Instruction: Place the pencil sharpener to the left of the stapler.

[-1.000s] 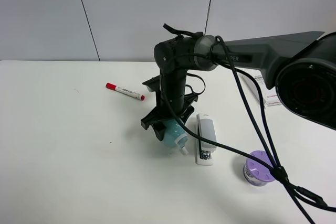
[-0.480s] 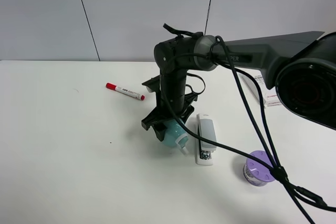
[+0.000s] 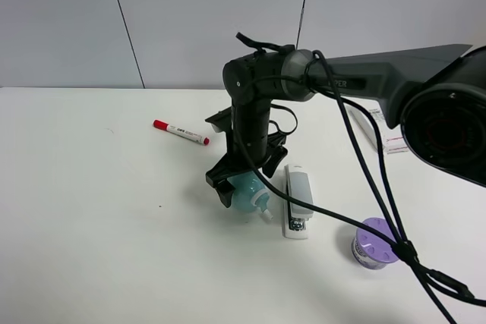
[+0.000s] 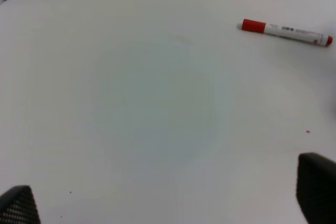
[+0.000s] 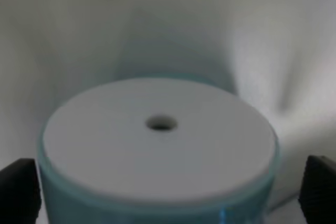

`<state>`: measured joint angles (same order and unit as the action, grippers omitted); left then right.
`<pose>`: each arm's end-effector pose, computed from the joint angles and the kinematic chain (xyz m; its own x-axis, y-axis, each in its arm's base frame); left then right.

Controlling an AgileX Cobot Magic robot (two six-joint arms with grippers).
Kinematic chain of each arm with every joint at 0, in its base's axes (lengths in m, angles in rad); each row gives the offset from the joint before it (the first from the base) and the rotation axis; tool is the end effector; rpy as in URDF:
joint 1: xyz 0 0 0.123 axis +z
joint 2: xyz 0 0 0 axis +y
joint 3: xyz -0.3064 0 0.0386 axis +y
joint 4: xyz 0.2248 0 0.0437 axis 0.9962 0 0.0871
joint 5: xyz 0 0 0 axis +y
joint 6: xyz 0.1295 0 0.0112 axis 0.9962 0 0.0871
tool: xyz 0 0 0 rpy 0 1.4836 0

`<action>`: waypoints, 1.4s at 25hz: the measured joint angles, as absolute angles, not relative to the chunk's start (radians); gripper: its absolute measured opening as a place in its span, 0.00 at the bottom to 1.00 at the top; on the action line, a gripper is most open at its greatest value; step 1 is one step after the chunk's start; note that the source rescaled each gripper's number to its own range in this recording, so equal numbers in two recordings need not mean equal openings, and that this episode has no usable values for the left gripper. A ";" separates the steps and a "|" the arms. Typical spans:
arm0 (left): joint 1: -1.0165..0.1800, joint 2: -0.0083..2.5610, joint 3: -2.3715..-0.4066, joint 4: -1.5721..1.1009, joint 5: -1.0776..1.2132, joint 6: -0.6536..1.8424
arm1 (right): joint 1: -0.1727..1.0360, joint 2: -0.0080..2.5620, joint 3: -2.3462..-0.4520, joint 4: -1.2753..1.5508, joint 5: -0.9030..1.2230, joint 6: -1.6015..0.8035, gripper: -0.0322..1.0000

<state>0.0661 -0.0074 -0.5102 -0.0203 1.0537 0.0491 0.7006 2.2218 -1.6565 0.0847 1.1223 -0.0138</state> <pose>-0.0157 -0.0033 0.2520 -0.4346 0.0104 -0.9006 -0.0332 0.9991 0.0275 0.3191 0.2821 0.1303 -0.7787 -0.6267 0.0299 -0.6234 0.7782 0.0755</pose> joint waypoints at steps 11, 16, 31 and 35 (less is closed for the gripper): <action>0.066 -0.007 -0.510 -0.020 1.054 0.049 | 0.701 1.982 -1.897 0.112 1.207 -0.012 1.00; 0.066 -0.007 -0.510 -0.020 1.054 0.049 | 0.656 1.866 -1.901 0.087 1.215 0.005 1.00; 0.066 -0.007 -0.510 -0.020 1.054 0.049 | 0.044 1.181 -1.269 0.000 1.216 0.012 1.00; 0.066 -0.007 -0.510 -0.020 1.054 0.049 | -0.095 0.955 -1.138 -0.012 1.218 -0.034 1.00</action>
